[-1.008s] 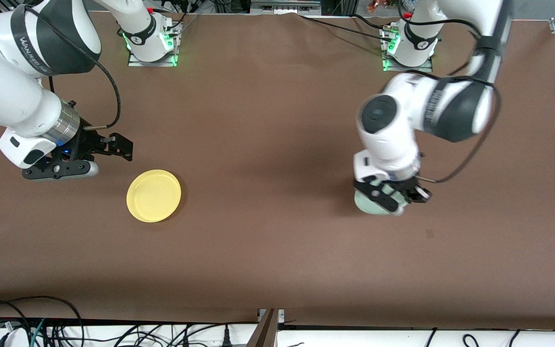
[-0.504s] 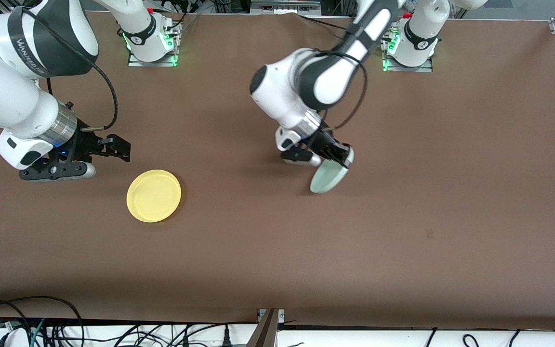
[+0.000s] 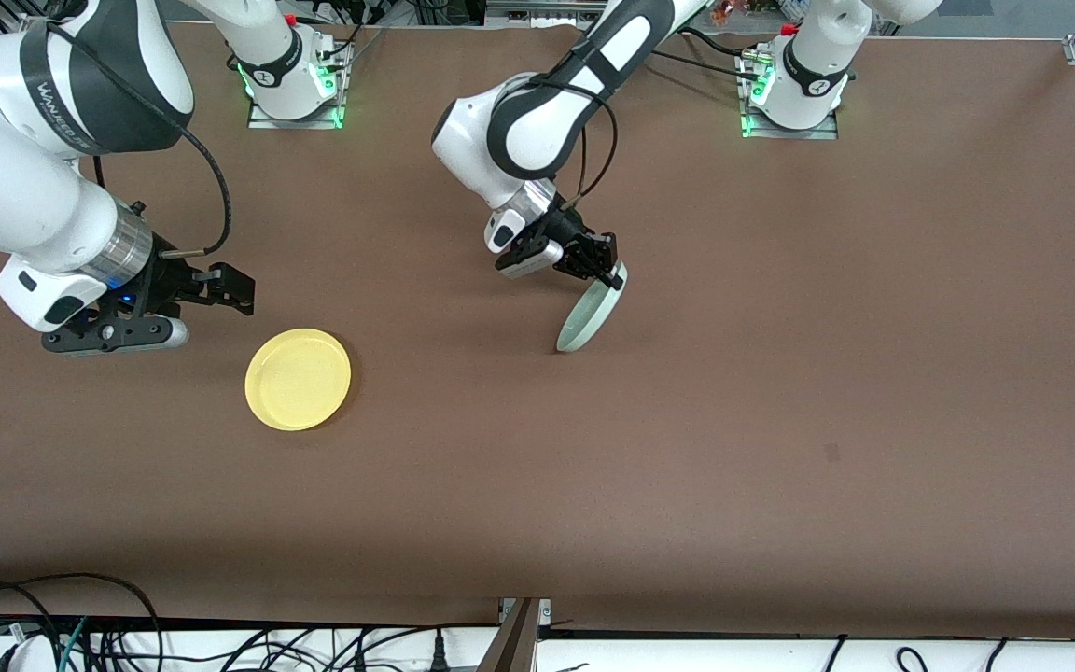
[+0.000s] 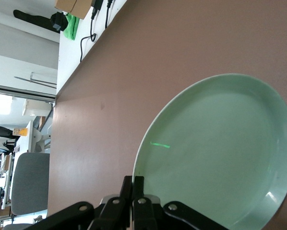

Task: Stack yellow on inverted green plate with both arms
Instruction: 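Flip the green plate upside down with the left gripper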

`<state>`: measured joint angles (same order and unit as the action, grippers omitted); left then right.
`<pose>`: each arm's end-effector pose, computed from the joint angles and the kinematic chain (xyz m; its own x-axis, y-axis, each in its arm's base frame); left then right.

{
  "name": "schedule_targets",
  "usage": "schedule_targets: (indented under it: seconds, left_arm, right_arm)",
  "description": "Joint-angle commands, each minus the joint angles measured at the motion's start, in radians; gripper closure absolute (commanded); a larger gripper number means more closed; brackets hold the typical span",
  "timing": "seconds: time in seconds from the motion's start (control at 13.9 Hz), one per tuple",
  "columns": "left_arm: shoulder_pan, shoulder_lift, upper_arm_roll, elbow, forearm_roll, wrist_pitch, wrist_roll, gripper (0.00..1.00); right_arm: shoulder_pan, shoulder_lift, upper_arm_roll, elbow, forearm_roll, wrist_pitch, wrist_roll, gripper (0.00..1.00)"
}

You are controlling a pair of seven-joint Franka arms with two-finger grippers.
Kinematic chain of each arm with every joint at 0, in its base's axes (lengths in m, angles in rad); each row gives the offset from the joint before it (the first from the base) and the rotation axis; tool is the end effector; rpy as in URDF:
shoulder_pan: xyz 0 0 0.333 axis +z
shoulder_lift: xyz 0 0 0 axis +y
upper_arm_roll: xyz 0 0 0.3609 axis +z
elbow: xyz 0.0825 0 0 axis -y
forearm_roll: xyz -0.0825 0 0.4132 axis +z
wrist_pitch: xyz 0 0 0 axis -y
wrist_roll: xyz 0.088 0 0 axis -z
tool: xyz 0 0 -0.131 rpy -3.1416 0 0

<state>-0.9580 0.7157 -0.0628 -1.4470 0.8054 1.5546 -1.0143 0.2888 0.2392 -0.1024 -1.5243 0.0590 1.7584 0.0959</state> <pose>0.4576 -0.5483 0.2619 0.9248 -0.3328 0.1846 -0.0669 -0.6198 -0.7819 0.6599 0.1382 0.5353 0.9966 0.0823 -0.0072 0.0820 -0.9961 -0.0332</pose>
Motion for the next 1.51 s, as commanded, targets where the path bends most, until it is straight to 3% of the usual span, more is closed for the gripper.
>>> schedule_targets:
  seconds: [0.0, 0.29, 0.5, 0.58, 0.72, 0.94, 1.15, 1.44]
  left_arm:
    - [-0.060, 0.054, 0.027, 0.042, 0.063, -0.056, -0.030, 1.00]
    - [-0.082, 0.062, 0.012, 0.048, 0.041, -0.038, -0.047, 1.00]
    - [-0.099, 0.082, 0.008, 0.086, -0.055, 0.071, -0.064, 1.00]
    - [-0.103, 0.090, 0.008, 0.095, -0.090, 0.117, -0.110, 0.95]
    - [-0.105, 0.105, 0.008, 0.097, -0.152, 0.220, -0.161, 0.00]
    - [-0.093, 0.113, 0.008, 0.097, -0.256, 0.352, -0.207, 0.00]
    - [-0.042, 0.107, 0.011, 0.099, -0.518, 0.491, -0.227, 0.00]
    - [0.001, 0.108, 0.017, 0.097, -0.537, 0.592, -0.224, 0.00]
  right_arm:
    - [-0.010, 0.000, 0.007, 0.004, -0.013, 0.001, -0.012, 0.00]
    - [-0.010, 0.000, 0.007, 0.004, -0.013, 0.001, -0.012, 0.00]
    - [-0.011, 0.000, 0.007, 0.004, -0.013, 0.001, -0.012, 0.00]
    - [-0.013, 0.000, 0.007, 0.004, -0.013, 0.001, -0.012, 0.00]
    - [-0.016, 0.000, 0.007, 0.004, -0.013, 0.003, -0.012, 0.00]
    - [-0.016, 0.002, 0.007, 0.004, -0.013, 0.001, -0.012, 0.00]
    - [-0.017, 0.002, 0.007, 0.004, -0.013, 0.001, -0.012, 0.00]
    - [-0.017, 0.002, 0.007, 0.004, -0.013, 0.003, -0.012, 0.00]
